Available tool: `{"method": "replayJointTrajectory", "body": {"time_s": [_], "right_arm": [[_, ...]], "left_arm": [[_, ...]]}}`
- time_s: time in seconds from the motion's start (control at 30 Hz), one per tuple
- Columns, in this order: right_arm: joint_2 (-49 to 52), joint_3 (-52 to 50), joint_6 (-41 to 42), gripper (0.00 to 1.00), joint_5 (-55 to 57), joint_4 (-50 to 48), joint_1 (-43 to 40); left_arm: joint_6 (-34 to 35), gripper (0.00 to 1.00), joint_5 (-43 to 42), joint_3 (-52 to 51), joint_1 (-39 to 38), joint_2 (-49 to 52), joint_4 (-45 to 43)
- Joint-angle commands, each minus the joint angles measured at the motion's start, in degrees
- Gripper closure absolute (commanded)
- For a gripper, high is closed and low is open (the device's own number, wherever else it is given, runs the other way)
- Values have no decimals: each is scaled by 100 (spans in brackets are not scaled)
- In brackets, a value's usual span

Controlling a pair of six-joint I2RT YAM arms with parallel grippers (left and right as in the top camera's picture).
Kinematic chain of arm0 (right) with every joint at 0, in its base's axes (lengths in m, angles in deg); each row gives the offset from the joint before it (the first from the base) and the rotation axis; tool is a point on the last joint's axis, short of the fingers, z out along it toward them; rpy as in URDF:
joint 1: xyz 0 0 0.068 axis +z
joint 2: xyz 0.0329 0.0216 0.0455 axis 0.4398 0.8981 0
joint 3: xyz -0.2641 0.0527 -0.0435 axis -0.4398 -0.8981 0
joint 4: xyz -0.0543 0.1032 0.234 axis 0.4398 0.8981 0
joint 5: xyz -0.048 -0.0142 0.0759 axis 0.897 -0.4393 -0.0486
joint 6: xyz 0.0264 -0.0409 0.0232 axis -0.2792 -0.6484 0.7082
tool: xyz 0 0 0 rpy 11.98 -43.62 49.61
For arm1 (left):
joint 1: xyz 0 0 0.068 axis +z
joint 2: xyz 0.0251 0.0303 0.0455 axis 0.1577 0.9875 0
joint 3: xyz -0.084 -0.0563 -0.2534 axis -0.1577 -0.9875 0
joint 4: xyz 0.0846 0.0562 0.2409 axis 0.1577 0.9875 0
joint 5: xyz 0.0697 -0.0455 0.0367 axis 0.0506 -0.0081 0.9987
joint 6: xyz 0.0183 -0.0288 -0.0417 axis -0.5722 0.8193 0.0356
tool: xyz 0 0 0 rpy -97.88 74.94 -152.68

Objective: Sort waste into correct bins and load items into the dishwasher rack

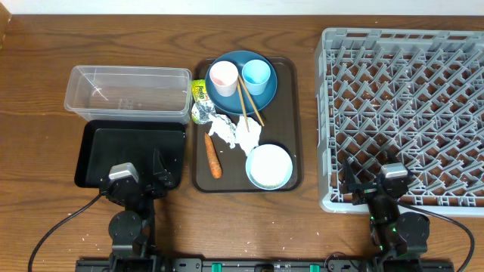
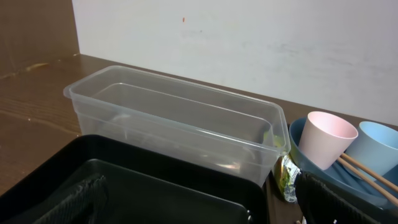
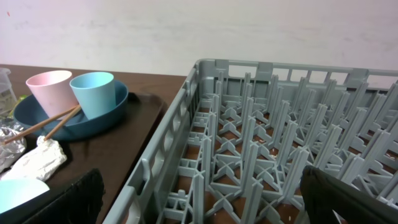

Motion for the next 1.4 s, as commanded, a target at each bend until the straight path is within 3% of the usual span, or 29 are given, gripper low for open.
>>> {"method": "replayJointTrajectory", "body": {"time_s": [0.0,1.27,1.37], "right_arm": [[-42,-17,-66,1,7,11,31],[-42,-17,-63,1,7,11,31],[-42,-17,-66,1,7,11,31]], "left_arm": [[7,2,155,-157,24,-39,129],[7,2,155,-157,24,-39,129],[293,2,-192,-157,24,-39,-2]]}}
